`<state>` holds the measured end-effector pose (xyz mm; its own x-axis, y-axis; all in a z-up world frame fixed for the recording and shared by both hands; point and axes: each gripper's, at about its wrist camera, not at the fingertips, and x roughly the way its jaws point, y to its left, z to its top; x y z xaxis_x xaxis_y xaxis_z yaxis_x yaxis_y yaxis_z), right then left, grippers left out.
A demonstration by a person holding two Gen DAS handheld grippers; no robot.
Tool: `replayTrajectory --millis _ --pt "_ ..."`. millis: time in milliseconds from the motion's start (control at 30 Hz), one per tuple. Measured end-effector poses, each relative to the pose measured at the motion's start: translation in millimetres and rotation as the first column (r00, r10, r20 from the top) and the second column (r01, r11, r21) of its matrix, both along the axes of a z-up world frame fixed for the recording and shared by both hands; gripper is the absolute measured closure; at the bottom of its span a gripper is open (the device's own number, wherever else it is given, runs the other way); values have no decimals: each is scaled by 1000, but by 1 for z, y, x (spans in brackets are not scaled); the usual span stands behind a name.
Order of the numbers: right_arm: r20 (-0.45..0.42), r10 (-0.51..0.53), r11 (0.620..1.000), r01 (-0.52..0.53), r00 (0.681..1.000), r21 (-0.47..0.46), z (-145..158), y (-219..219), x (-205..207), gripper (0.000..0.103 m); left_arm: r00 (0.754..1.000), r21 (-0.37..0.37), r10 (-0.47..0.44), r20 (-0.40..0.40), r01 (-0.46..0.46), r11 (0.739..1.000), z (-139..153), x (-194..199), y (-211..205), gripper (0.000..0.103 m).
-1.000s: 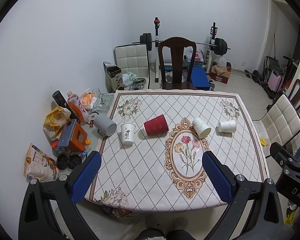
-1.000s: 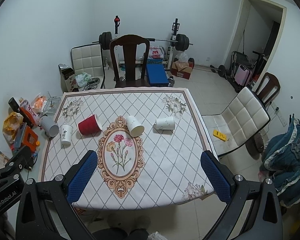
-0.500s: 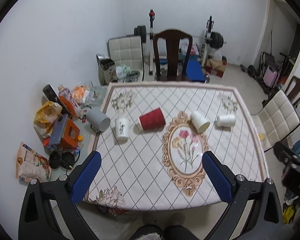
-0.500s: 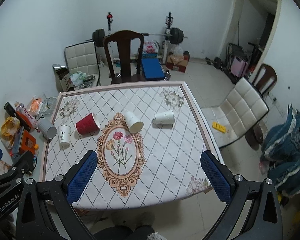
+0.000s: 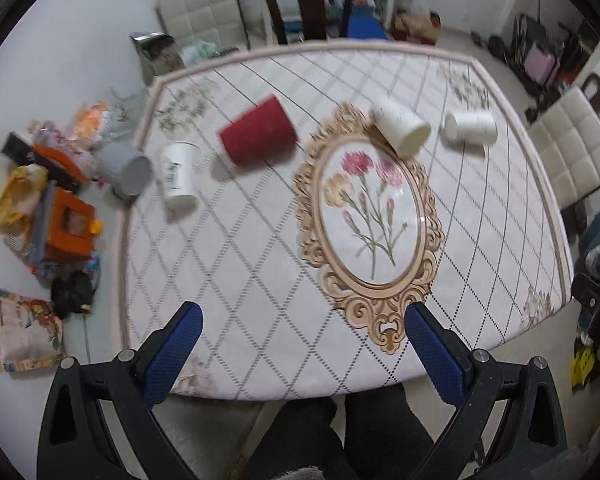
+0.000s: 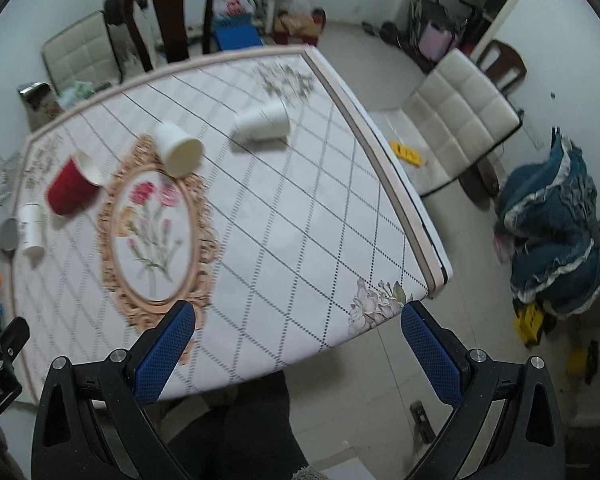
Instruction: Flip cup upright
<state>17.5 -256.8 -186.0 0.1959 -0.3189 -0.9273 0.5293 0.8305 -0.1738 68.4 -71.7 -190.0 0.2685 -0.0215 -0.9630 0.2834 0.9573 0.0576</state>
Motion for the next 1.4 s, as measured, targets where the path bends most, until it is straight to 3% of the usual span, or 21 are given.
replayTrajectory --millis 267,400,533,667,800,967,1033,1133,1200,1233,1333,1400 --pt "-119 -23 995 35 993 94 -83 -72 35 0 995 57 -65 -72 69 996 -33 45 -71 0" --pt "-164 -24 991 45 986 129 -111 -108 54 0 988 118 -153 -29 156 981 -38 70 -120 0" --pt "-198 -26 987 56 980 148 -133 -143 74 0 952 187 -303 40 291 938 -42 99 -176 0" --pt "-218 -42 986 76 975 149 -147 -177 91 0 883 252 -464 71 434 865 -48 125 -229 0" --pt "-234 -76 980 115 969 160 -158 -210 105 0 792 300 -611 -2 583 755 -68 144 -274 0" --pt "-253 -107 974 152 962 166 -172 -245 121 0 677 340 -733 -60 705 623 -96 163 -317 2" --pt "-259 -120 972 167 958 165 -177 -256 125 0 646 336 -758 -92 736 587 -107 169 -331 14" --pt "-263 -147 966 196 954 169 -183 -273 130 0 612 323 -779 -135 771 549 -123 175 -347 17" --pt "-268 -163 962 214 949 171 -187 -283 132 0 580 319 -801 -150 795 516 -131 173 -356 17" --pt "-269 -169 960 220 948 171 -189 -288 133 0 553 317 -817 -164 813 487 -138 171 -361 17" --pt "-277 -181 957 233 944 170 -194 -298 135 0 518 322 -834 -193 836 444 -151 168 -369 18" --pt "-282 -187 956 241 941 169 -197 -304 135 0 509 324 -836 -207 842 432 -158 168 -372 29"
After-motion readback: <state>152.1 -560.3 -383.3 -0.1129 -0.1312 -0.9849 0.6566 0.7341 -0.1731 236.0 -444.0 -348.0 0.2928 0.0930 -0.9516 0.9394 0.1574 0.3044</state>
